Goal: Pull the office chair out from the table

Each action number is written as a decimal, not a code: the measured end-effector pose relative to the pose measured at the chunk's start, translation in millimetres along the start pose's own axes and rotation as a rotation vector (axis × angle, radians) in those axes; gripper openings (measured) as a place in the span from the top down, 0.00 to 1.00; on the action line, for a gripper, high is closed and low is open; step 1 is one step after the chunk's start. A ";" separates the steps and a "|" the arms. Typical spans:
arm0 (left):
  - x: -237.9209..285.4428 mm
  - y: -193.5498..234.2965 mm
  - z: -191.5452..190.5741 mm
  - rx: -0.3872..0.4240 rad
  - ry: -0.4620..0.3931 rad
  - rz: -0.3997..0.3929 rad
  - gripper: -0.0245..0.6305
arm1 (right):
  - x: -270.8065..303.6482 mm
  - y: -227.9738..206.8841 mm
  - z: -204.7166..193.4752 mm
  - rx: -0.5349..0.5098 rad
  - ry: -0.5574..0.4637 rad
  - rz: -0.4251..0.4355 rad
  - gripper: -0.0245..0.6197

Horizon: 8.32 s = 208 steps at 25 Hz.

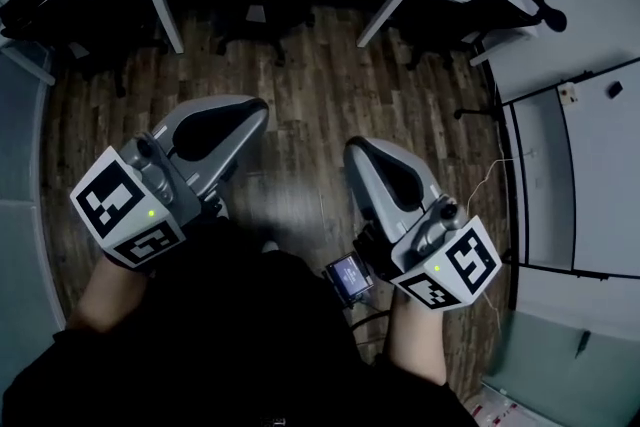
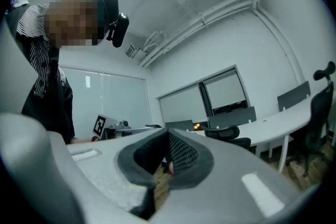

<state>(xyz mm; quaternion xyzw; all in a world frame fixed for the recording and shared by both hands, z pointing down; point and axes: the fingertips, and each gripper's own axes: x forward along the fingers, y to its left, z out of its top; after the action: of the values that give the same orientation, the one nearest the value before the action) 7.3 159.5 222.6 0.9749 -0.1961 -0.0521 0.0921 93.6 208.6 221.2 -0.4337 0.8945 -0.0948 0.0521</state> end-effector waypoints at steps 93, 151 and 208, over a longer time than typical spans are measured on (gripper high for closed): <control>188.0 559.9 65.2 0.150 0.141 -0.158 0.96 | 546.7 -326.4 61.7 -0.221 0.153 0.118 0.96; 214.3 571.5 -117.5 0.834 0.929 -0.309 0.28 | 507.8 -392.9 -127.6 -0.620 0.879 0.391 0.42; 103.3 451.5 -215.0 1.185 1.222 -0.355 0.32 | 391.5 -288.6 -235.2 -1.067 1.103 0.447 0.44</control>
<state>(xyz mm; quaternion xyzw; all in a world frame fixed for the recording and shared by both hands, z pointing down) -36.5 -255.8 516.2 0.7356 0.0476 0.5776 -0.3509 31.4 -244.7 508.6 -0.1012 0.7818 0.1578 -0.5947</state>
